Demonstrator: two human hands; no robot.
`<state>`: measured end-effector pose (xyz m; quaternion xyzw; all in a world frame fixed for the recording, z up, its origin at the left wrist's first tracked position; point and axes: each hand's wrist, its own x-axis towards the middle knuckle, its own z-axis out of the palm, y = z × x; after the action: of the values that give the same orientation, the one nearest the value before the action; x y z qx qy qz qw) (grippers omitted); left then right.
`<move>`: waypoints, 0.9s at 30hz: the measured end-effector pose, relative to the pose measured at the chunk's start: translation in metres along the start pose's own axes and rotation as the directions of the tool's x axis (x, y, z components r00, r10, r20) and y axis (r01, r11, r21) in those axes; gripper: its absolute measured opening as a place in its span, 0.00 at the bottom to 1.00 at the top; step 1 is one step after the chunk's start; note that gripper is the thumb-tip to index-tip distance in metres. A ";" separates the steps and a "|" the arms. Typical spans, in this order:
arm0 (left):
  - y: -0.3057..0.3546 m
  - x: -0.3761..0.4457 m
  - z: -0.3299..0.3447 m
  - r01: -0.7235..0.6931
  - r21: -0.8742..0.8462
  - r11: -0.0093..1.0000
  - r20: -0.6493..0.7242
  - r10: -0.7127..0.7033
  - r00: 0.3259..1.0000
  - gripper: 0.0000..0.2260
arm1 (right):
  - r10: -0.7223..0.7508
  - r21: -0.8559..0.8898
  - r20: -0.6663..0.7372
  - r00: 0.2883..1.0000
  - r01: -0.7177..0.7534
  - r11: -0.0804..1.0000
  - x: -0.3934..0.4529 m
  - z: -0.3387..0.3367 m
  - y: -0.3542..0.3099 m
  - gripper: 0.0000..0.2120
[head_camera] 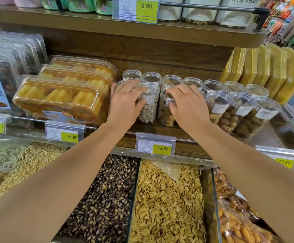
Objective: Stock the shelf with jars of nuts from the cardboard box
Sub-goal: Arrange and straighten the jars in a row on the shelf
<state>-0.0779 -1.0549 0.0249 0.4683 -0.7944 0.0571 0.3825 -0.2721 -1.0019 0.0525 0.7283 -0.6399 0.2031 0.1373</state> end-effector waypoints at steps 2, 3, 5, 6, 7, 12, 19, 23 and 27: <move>0.001 -0.001 0.000 0.002 -0.003 1.000 -0.001 -0.002 1.000 0.15 | 0.008 0.012 0.010 1.000 -0.008 1.000 0.001 0.000 0.000 0.14; 0.001 -0.001 0.000 0.000 -0.004 1.000 -0.002 0.000 1.000 0.15 | 0.011 0.015 0.015 1.000 -0.011 1.000 0.001 0.000 0.000 0.14; 0.000 -0.001 0.001 -0.006 -0.007 1.000 -0.006 0.006 1.000 0.16 | 0.010 0.022 0.015 1.000 -0.010 1.000 0.001 -0.001 0.000 0.14; 0.000 -0.001 0.002 -0.008 -0.007 1.000 -0.007 0.008 1.000 0.16 | 0.007 0.026 0.010 1.000 -0.007 1.000 0.001 -0.001 0.000 0.14; -0.001 -0.001 0.002 -0.008 -0.006 1.000 -0.004 0.008 1.000 0.16 | 0.002 0.029 0.004 1.000 -0.002 1.000 0.001 -0.001 0.001 0.14; 0.006 -0.004 0.000 -0.030 0.152 0.988 0.058 0.021 0.998 0.21 | 0.020 -0.002 -0.022 1.000 -0.020 1.000 -0.008 0.001 0.002 0.18; 0.007 -0.004 0.012 -0.067 0.269 0.961 0.196 0.013 0.981 0.25 | 0.062 -0.194 0.107 0.992 -0.041 0.980 -0.024 0.015 0.003 0.32; 0.003 -0.005 0.015 -0.081 0.297 0.951 0.194 0.023 0.981 0.24 | 0.046 -0.212 0.078 0.996 -0.029 0.977 -0.024 0.017 0.005 0.34; 0.002 -0.006 0.016 -0.089 0.307 0.948 0.205 0.025 0.978 0.24 | 0.051 -0.217 0.097 0.994 -0.029 0.976 -0.024 0.017 0.005 0.35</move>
<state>-0.0866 -1.0567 0.0107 0.5034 -0.8226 0.1469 0.2200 -0.2774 -0.9894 0.0264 0.7056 -0.6788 0.0980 0.1782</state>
